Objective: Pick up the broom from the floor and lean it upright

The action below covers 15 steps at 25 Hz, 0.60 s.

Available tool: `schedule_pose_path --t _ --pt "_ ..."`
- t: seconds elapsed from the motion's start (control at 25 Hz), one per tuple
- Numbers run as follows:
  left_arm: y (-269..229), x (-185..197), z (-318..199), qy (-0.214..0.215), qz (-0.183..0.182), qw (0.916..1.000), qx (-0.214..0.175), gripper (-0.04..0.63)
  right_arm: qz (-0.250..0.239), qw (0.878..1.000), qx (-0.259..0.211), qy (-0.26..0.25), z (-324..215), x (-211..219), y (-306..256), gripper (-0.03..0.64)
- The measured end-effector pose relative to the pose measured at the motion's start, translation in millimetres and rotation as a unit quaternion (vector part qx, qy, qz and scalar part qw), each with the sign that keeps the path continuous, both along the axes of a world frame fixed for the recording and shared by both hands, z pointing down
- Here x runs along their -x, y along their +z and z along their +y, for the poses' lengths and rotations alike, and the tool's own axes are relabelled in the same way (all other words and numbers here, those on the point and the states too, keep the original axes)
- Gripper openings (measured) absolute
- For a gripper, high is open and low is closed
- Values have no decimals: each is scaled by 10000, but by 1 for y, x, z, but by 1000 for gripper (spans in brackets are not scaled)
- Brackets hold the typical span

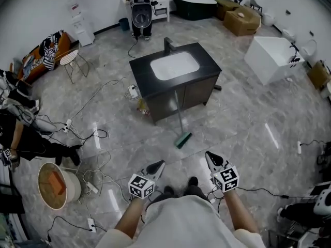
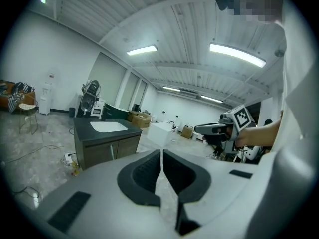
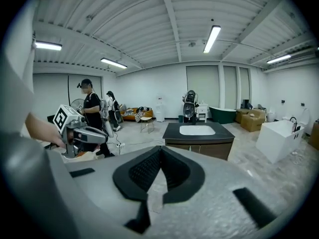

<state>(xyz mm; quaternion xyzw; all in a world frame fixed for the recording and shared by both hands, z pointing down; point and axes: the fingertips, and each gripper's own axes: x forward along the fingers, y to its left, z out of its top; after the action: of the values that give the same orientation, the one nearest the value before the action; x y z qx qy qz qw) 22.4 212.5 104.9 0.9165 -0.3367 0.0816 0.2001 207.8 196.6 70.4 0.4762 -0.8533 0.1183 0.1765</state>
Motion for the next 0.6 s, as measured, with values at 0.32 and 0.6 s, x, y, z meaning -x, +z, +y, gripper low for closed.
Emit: schedule_pose_path --t 0.32,0.6 --pt "-40 -16 -10 -341 -60 9988 -340 14 -310 9987 -210 341 10 -62 -32 0" --pt "-53 -37 -16 -593 -181 9970 -466 14 -335 9987 -354 114 14 -100 -44 -2"
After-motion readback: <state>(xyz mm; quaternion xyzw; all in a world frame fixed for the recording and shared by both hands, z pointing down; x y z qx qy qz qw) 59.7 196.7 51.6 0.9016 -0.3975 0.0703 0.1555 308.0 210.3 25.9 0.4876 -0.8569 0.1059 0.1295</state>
